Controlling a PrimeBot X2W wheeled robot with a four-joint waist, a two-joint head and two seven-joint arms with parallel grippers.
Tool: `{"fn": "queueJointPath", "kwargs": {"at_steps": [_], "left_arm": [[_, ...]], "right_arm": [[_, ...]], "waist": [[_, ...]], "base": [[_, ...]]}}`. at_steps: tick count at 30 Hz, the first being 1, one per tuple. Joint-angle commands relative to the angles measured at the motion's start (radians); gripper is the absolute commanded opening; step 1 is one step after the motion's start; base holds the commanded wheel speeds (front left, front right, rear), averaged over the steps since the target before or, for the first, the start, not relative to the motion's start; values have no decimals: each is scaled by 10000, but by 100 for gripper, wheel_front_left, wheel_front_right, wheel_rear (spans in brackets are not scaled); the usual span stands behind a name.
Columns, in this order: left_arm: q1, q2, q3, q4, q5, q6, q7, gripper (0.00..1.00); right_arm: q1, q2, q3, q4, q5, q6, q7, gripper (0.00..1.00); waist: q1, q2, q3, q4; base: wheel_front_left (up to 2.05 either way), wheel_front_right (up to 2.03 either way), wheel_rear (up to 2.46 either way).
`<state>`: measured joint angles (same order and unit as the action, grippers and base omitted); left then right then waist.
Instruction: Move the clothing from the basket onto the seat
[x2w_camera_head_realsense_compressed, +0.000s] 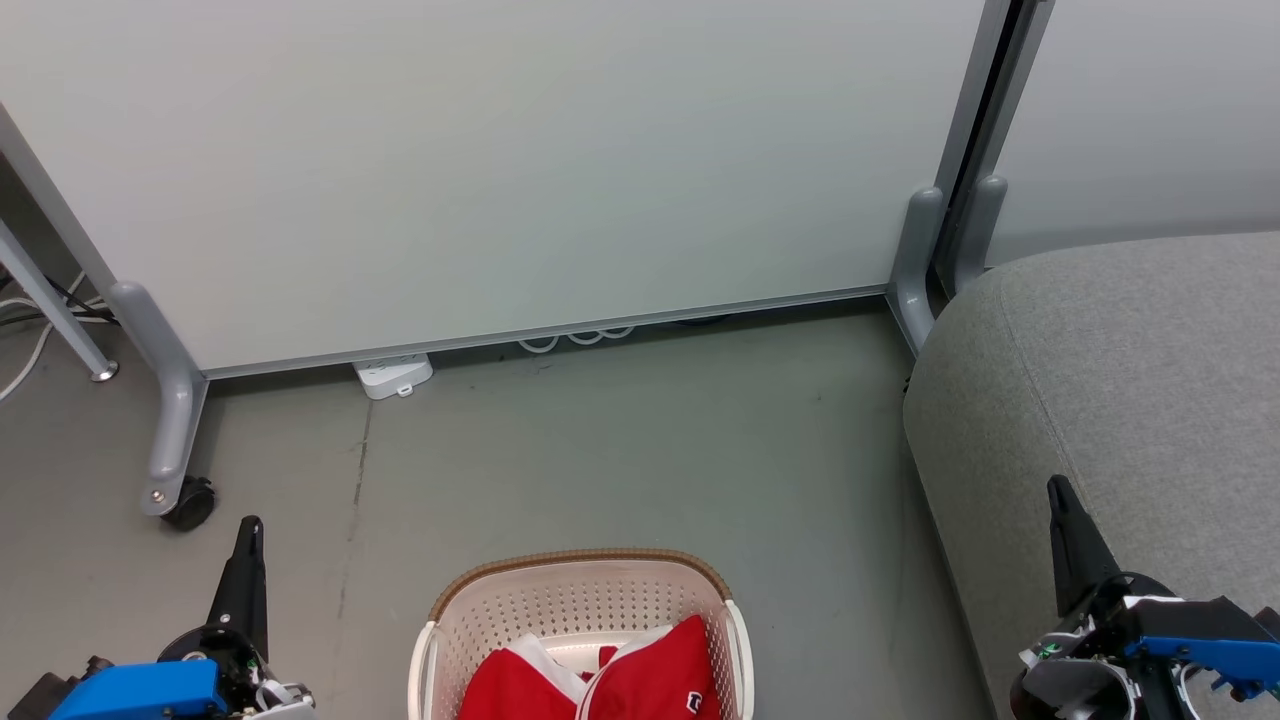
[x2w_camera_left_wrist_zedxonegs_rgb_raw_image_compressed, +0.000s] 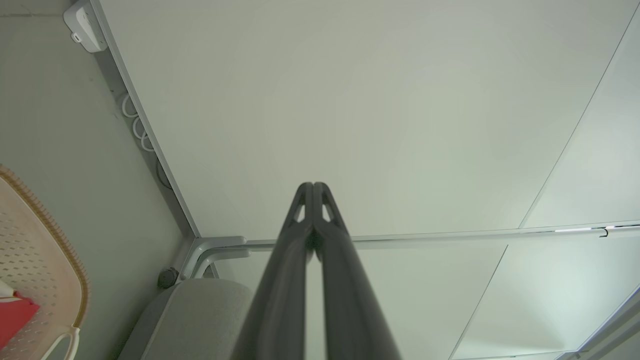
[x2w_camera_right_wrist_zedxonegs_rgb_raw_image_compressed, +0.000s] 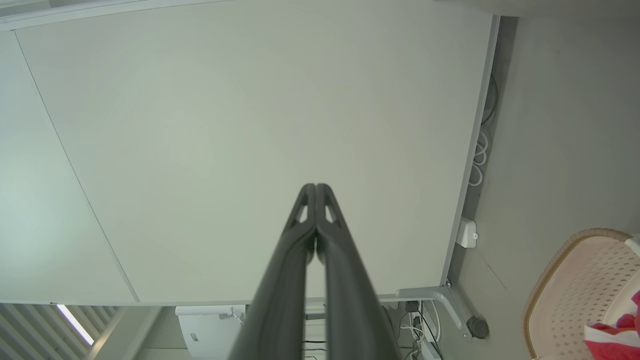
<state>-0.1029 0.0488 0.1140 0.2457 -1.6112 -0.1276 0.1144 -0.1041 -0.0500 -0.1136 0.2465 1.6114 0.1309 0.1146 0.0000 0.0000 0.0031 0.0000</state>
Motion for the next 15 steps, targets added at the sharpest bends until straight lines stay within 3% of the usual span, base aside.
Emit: {"fn": "queueJointPath", "kwargs": {"at_steps": [1,15], "left_arm": [[-113,25,18,-26,-36,-68,23,0],[-113,25,18,-26,-36,-69,23,0]], "right_arm": [[-97,-5,-4,-31,32,-4,20,0],[-97,-5,-4,-31,32,-4,20,0]], "waist": [[0,0,0,0],[0,0,0,0]], "base": [[0,0,0],[0,0,0]]}}
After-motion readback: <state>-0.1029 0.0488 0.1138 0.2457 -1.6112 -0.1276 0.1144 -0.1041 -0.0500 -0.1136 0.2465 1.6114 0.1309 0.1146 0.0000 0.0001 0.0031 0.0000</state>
